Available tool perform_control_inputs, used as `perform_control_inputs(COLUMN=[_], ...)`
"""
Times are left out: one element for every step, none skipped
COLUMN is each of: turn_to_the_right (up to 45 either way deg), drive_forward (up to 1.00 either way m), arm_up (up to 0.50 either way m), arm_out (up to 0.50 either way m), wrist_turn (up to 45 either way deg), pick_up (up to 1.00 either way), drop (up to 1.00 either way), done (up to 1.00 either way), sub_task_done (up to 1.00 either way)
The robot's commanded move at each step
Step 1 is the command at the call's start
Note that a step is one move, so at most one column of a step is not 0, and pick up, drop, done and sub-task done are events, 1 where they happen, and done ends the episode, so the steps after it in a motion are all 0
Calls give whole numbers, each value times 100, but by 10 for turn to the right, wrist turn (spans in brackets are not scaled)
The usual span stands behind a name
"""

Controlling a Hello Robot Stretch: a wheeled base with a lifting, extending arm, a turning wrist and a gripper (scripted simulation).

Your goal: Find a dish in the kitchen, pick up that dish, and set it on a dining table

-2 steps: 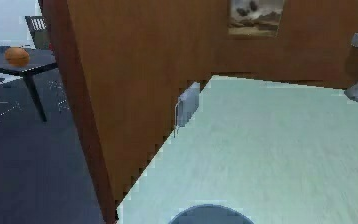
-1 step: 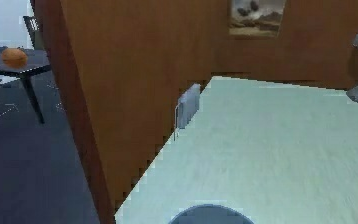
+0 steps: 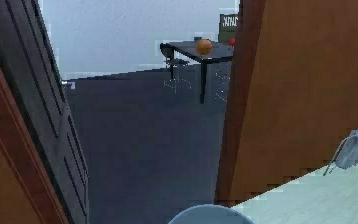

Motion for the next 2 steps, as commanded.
perform_control_inputs(turn_to_the_right=[-60,0], drive_forward=[0,65], arm_up=[0,0], arm_out=[0,0], wrist_turn=[0,0], pick_up=[0,0], drop=[0,0], done=[0,0], sub_task_done=[0,0])
